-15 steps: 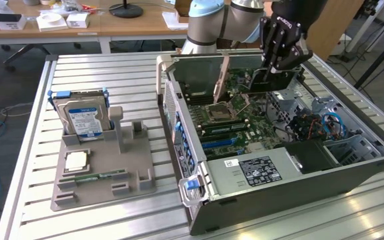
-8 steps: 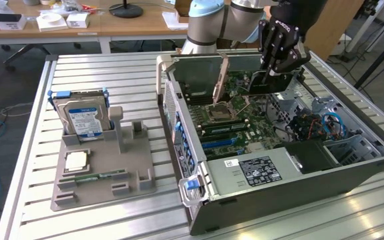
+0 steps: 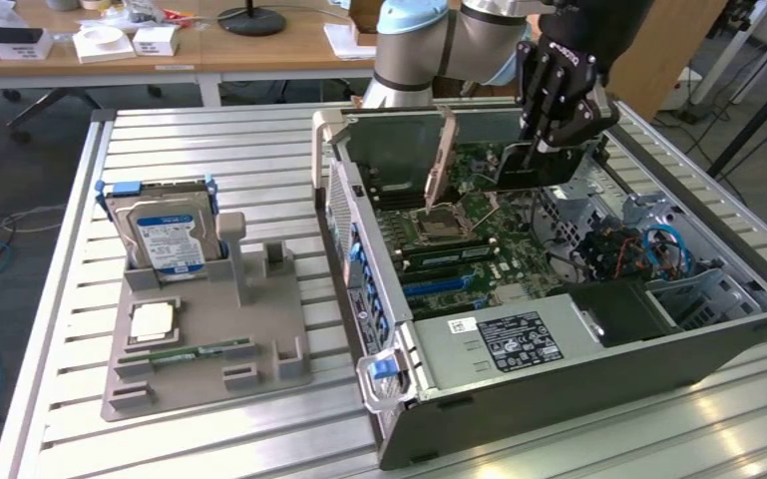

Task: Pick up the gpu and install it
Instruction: 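Insert the gpu into the slot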

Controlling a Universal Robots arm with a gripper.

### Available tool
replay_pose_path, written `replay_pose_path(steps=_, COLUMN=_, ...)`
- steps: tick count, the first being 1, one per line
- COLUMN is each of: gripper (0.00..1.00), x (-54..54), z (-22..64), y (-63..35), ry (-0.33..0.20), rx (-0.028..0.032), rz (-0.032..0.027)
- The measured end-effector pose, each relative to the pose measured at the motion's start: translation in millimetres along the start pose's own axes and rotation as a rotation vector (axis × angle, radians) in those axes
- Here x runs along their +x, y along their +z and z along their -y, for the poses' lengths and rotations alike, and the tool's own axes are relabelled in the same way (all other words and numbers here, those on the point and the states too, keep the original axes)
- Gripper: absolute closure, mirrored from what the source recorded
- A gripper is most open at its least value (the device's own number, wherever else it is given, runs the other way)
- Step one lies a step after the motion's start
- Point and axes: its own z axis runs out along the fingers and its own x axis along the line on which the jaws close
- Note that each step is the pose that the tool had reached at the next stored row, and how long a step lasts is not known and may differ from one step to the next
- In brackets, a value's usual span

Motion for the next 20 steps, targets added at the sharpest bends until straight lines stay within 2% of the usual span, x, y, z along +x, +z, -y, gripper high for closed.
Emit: replay_pose_path(steps=20, gripper=0.74, x=0.5, z=-0.4, y=29.5, ry=0.002, rx=-0.0025, rz=-0.0002)
